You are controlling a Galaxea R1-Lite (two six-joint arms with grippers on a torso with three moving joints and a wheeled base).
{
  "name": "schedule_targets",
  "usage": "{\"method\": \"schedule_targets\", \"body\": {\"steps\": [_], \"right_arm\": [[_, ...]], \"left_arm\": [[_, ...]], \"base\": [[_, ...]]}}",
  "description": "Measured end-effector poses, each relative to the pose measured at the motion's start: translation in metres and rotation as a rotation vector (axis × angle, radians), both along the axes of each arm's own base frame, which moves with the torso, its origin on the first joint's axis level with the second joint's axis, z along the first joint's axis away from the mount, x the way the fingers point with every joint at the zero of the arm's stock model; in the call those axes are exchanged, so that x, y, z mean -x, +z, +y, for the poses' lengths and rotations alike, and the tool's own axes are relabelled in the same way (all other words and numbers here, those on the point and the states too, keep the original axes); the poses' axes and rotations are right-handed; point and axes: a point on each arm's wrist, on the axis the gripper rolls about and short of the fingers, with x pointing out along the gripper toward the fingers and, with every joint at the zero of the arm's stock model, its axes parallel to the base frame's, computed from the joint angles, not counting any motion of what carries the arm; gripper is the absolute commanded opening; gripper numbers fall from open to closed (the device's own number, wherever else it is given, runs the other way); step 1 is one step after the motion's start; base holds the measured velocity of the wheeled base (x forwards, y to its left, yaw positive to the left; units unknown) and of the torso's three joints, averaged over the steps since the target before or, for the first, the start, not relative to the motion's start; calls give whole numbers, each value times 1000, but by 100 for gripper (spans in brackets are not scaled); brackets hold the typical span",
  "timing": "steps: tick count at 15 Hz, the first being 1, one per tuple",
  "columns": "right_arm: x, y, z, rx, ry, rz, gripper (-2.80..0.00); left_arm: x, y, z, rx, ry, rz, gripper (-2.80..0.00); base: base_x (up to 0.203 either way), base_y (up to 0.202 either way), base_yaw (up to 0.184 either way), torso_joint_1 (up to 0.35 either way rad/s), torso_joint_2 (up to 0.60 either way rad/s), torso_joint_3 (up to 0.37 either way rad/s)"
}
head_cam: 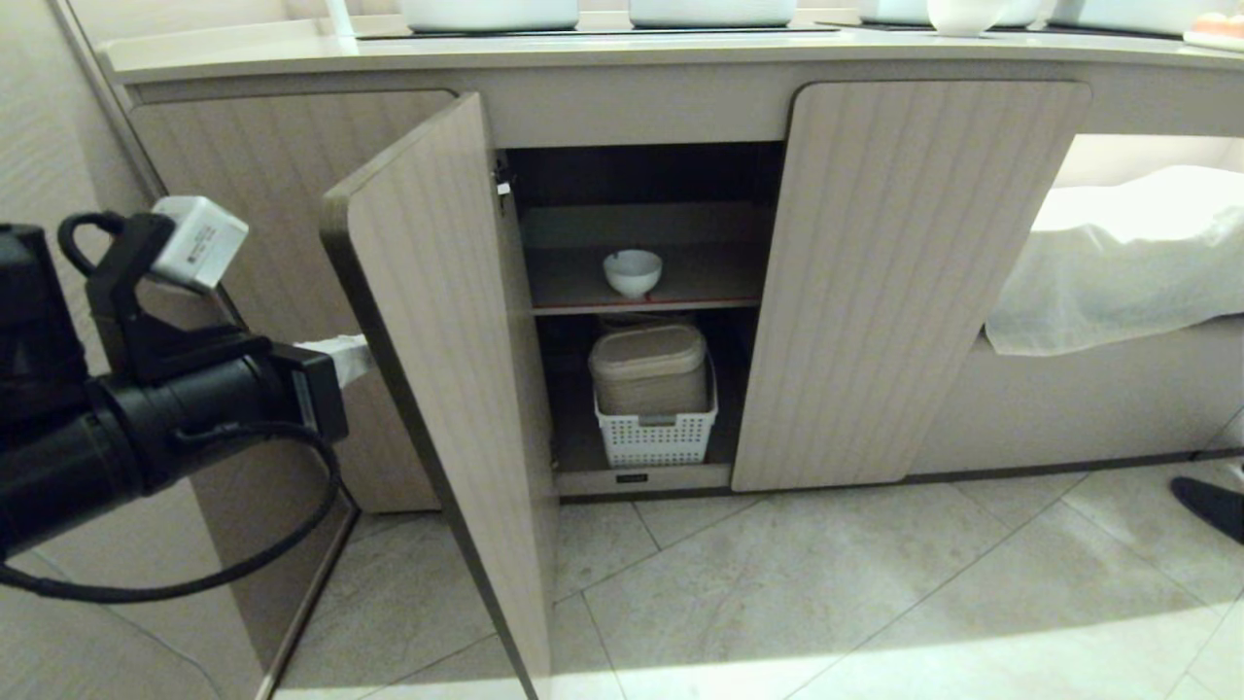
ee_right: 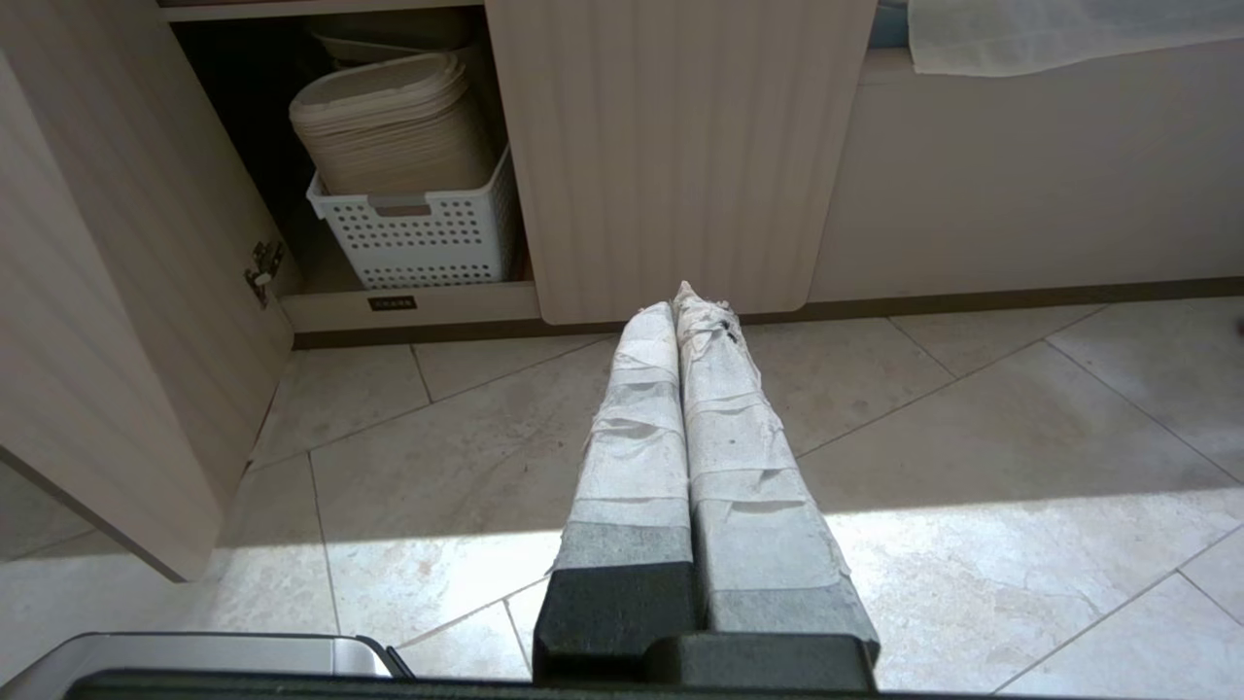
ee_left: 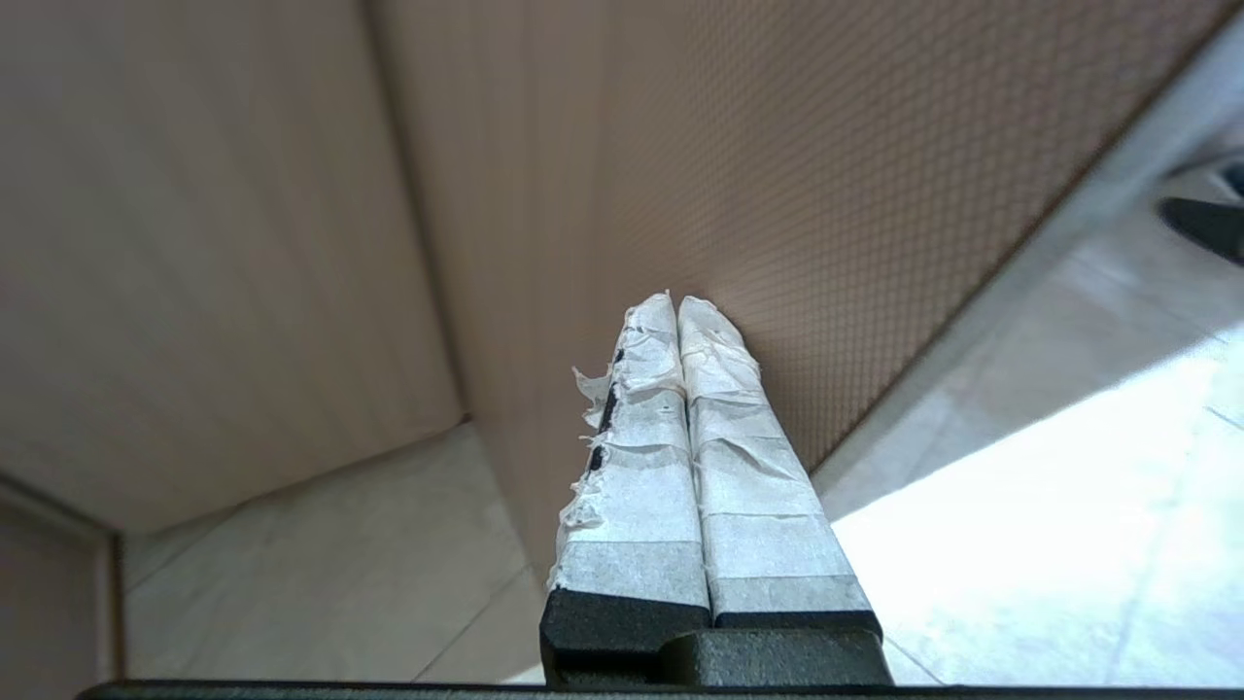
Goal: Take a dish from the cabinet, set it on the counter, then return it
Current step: Close the cabinet door
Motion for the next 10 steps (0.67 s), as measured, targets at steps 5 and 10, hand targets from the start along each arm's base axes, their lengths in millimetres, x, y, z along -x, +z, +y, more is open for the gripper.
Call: {"method": "schedule_targets", "body": {"steps": [5, 10], "right_arm": [[0, 0, 0, 0, 0, 0, -280], [0, 0, 0, 0, 0, 1, -280]], "left_arm": [[3, 1, -19, -5, -78, -2, -280], [1, 3, -46, -22, -117, -4, -280]], "base": [[0, 0, 0, 0, 0, 0], [0, 0, 0, 0, 0, 0]]}}
